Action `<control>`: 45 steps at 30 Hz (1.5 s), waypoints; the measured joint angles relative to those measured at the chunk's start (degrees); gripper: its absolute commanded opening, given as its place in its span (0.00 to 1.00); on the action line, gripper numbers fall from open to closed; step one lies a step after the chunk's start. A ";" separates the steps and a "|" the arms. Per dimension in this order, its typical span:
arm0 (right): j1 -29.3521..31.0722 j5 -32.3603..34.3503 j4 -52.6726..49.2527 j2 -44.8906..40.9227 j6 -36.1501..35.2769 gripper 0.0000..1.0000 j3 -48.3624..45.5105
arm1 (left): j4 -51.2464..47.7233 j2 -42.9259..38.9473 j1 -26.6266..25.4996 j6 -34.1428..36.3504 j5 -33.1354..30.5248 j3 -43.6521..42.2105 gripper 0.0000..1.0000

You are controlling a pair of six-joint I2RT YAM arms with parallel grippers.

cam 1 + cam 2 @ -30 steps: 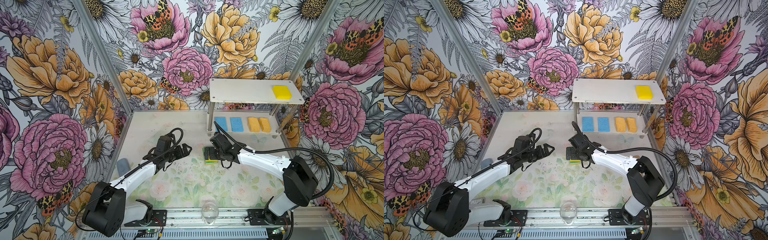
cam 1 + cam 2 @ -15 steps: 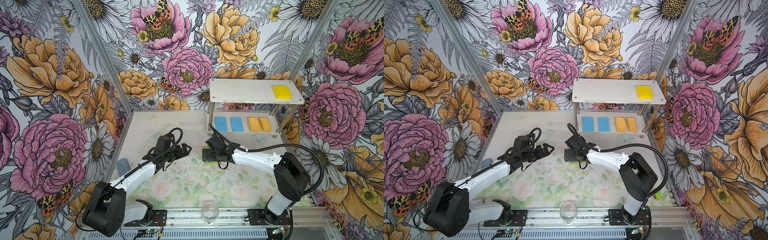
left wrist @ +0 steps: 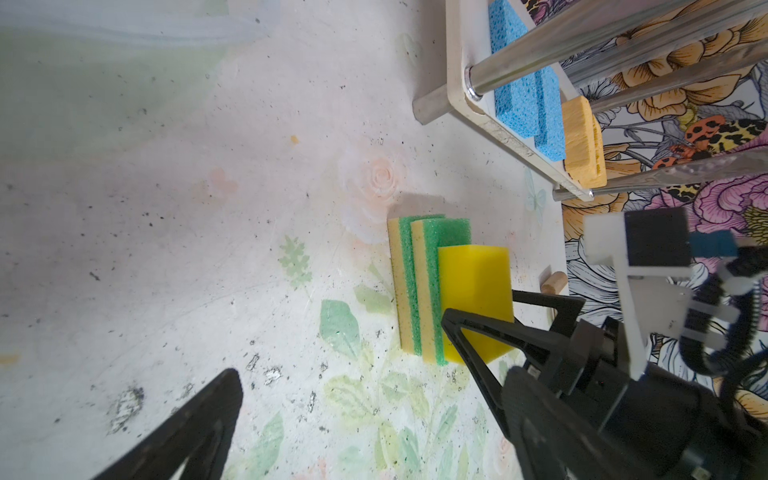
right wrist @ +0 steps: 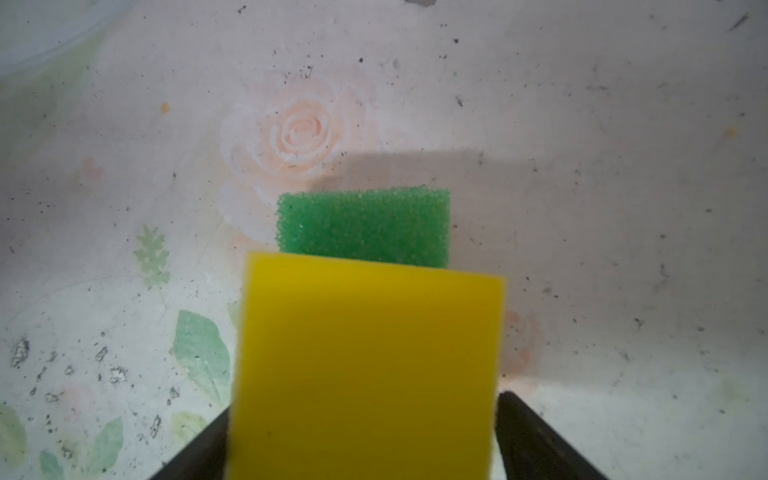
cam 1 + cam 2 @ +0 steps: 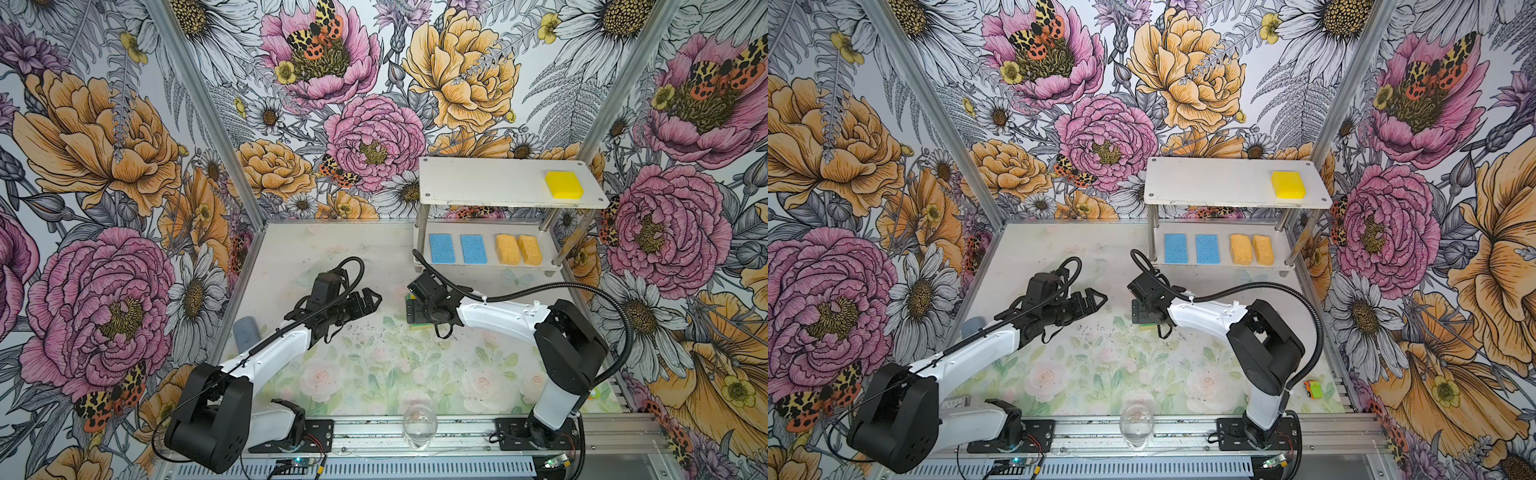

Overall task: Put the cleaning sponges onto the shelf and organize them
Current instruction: 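Lower the right gripper and grasp the next yellow-green sponge on the stack, then lift the yellow-green sponge and carry it up over the top shelf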

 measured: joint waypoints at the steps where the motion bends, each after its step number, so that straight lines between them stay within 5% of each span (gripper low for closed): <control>1: 0.24 0.15 -0.02 0.09 0.00 0.87 0.04 | -0.02 0.00 0.00 0.00 0.00 -0.02 0.99; 25: 1.62 0.63 -0.02 0.17 -2.34 0.57 0.46 | -0.02 -0.02 0.00 0.00 0.02 -0.35 0.99; 45: 1.03 0.74 -0.24 -1.57 -5.66 0.54 0.22 | -0.02 -0.02 0.00 -0.02 0.02 -0.35 0.99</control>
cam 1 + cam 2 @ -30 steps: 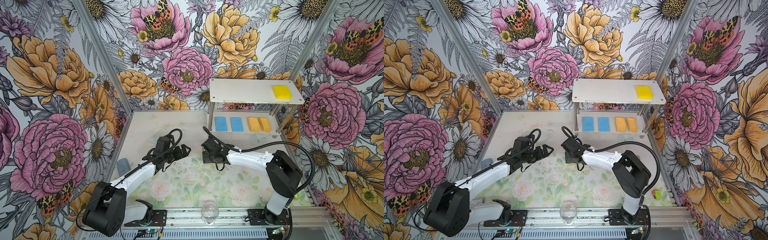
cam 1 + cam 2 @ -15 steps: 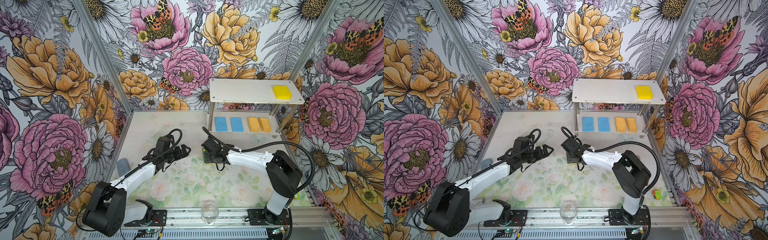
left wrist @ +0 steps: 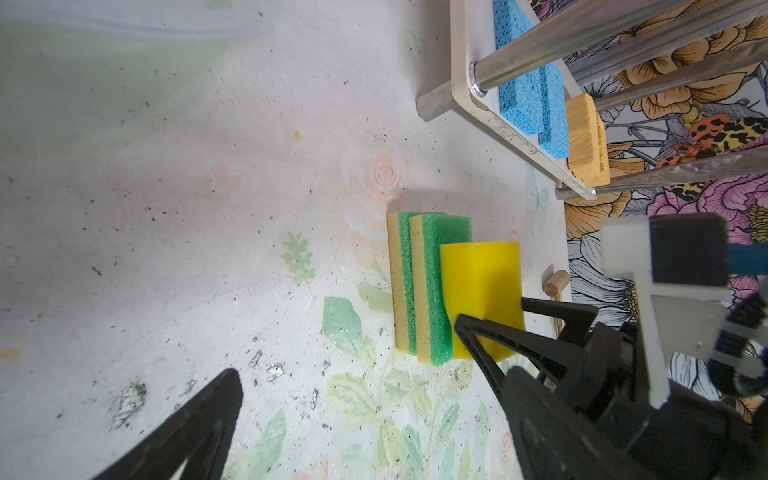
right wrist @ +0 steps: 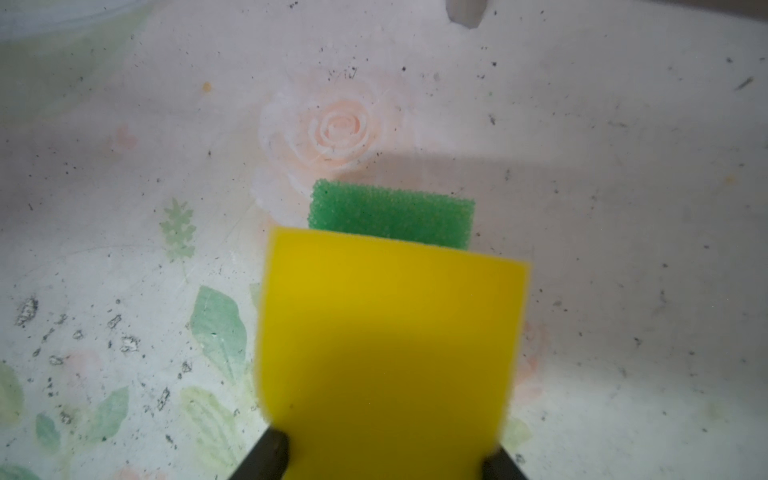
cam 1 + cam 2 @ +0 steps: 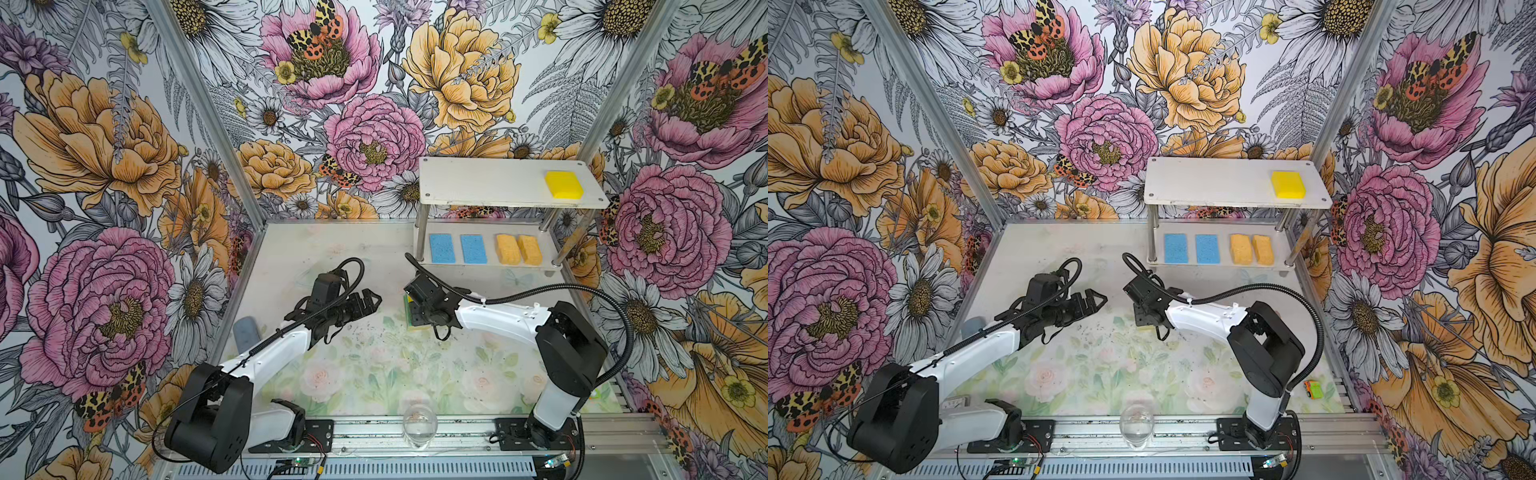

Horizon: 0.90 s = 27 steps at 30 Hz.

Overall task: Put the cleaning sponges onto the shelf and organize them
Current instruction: 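Lift the yellow-green sponge and carry it up over the top shelf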

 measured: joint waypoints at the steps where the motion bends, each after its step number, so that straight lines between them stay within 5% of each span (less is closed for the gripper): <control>1: 0.00 0.00 -0.07 -0.42 -0.17 0.54 -0.04 | 0.00 0.00 0.00 0.02 0.00 0.00 0.99; 27: -11.45 -11.32 -10.73 -13.31 -12.92 0.52 6.40 | 0.26 0.44 0.00 0.00 0.42 0.00 0.99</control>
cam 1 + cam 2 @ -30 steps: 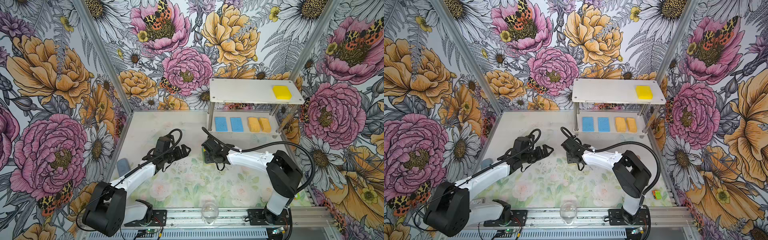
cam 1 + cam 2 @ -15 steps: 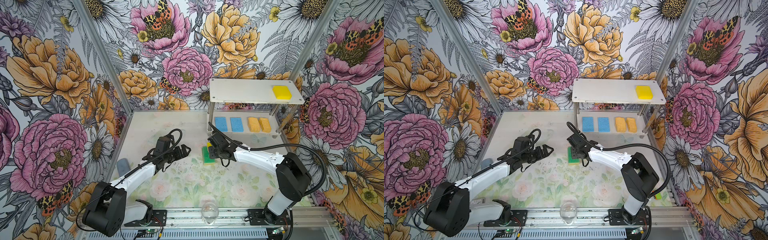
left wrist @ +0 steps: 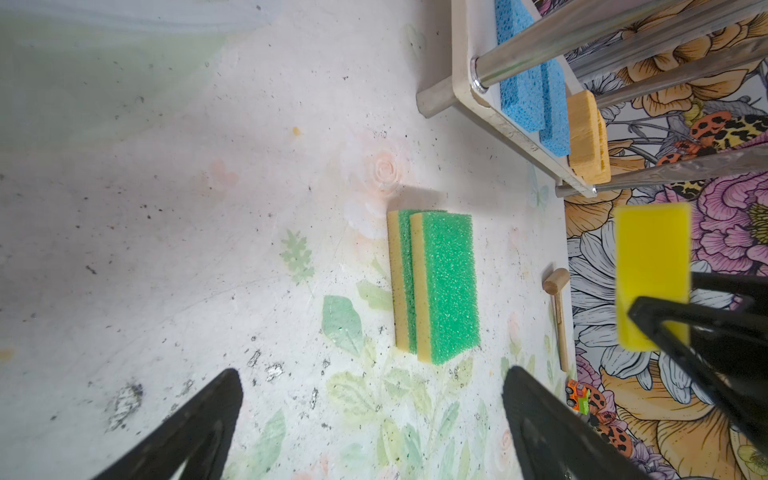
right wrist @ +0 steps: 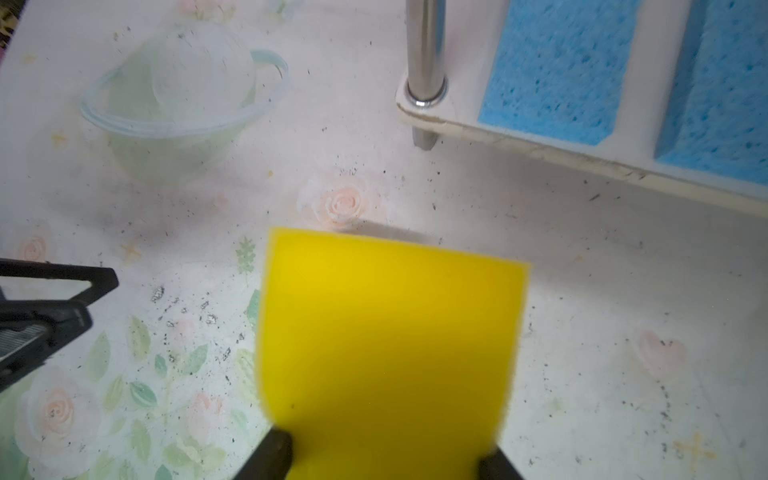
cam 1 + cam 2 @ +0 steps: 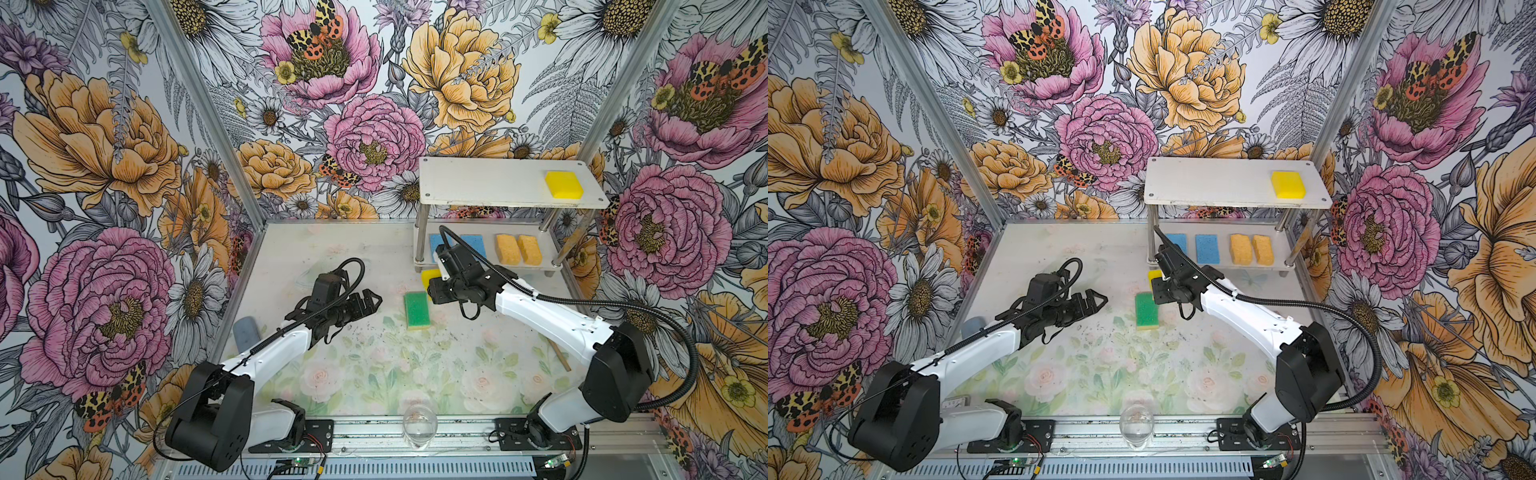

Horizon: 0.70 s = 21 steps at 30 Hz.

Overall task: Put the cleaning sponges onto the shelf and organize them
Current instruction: 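Lift the yellow-green sponge and carry it up over the top shelf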

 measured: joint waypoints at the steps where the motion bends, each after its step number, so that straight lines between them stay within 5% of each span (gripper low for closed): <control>1: -0.83 -0.74 -1.07 -0.96 -0.72 0.52 0.98 | 0.04 0.00 0.00 0.02 0.00 0.00 0.99; 21: -19.41 -0.66 -14.69 -12.44 -14.53 0.54 24.74 | 0.13 0.00 0.44 0.02 0.17 0.00 0.99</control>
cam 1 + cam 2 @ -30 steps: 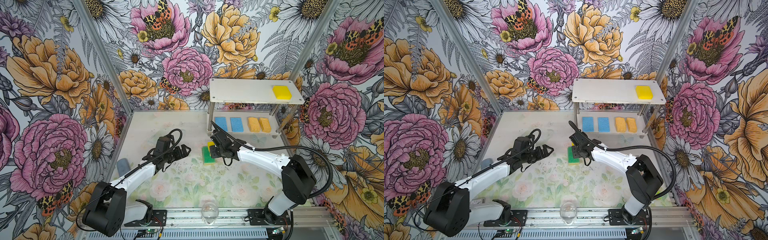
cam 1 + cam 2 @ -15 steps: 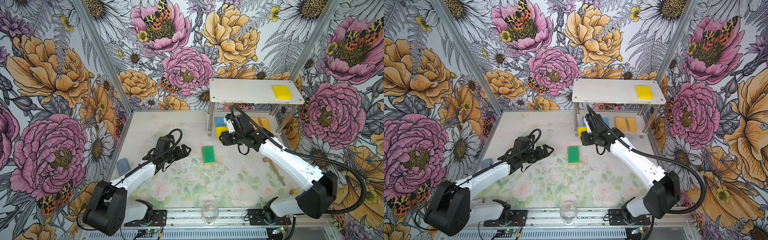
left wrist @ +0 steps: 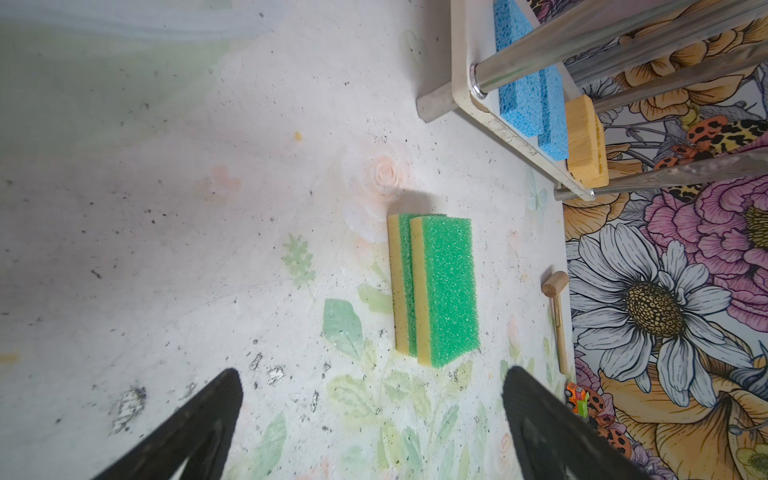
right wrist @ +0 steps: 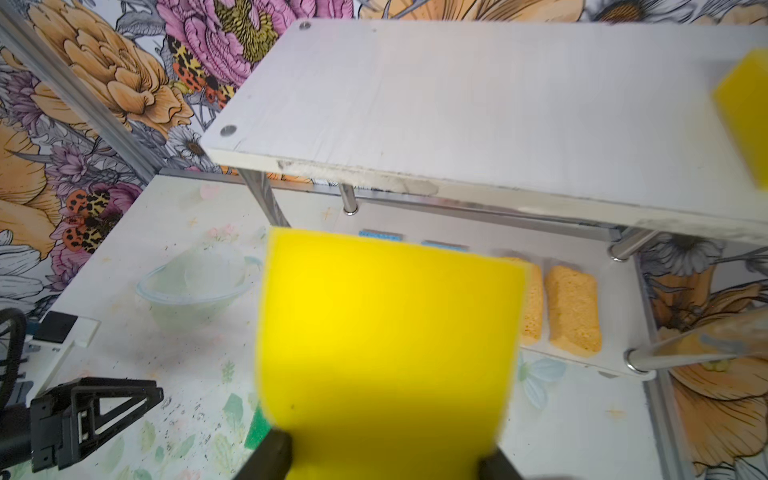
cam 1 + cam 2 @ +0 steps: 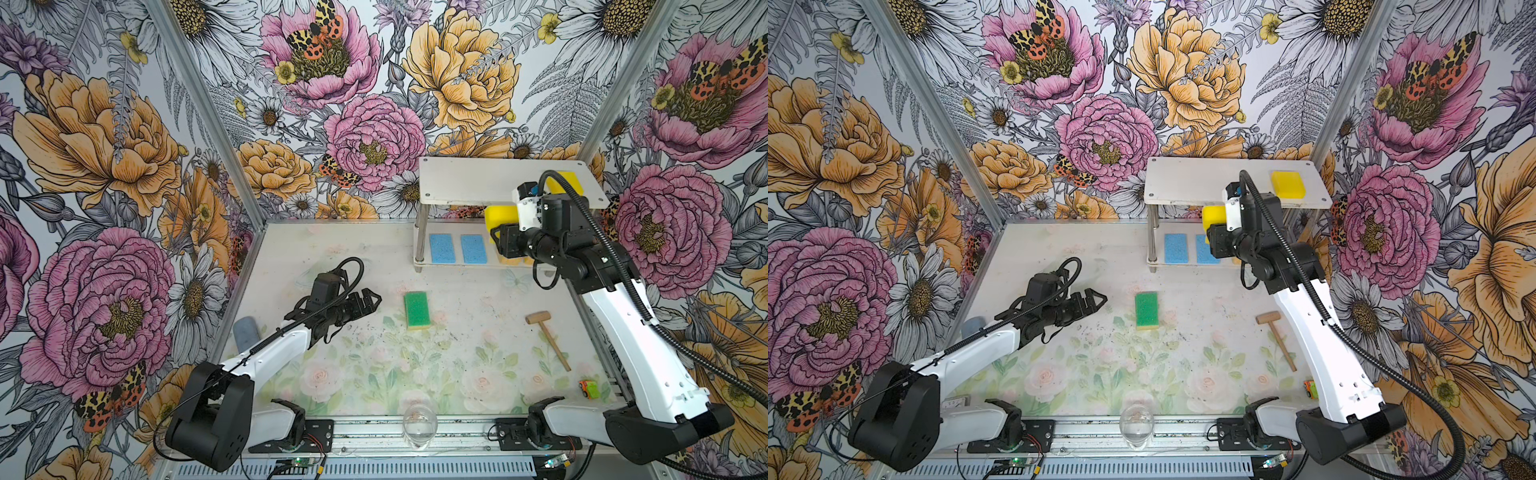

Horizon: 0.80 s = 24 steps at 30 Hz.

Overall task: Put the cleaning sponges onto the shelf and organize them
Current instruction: 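Lift the yellow-green sponge and carry it up over the top shelf, then lower the sponge onto the top shelf beside the first yellow sponge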

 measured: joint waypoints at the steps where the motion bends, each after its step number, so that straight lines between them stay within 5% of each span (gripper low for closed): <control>1: -1.03 0.37 -0.11 0.04 -0.74 0.54 1.36 | 0.00 -0.02 0.00 0.00 0.02 0.00 0.99; 13: -15.69 -1.70 -0.68 10.82 -5.70 0.55 17.59 | -0.61 -1.81 0.00 0.00 0.00 0.00 0.99; 24: -20.70 -6.67 -2.64 26.67 -5.77 0.54 30.47 | -0.85 -2.49 0.00 0.00 -0.02 0.00 0.99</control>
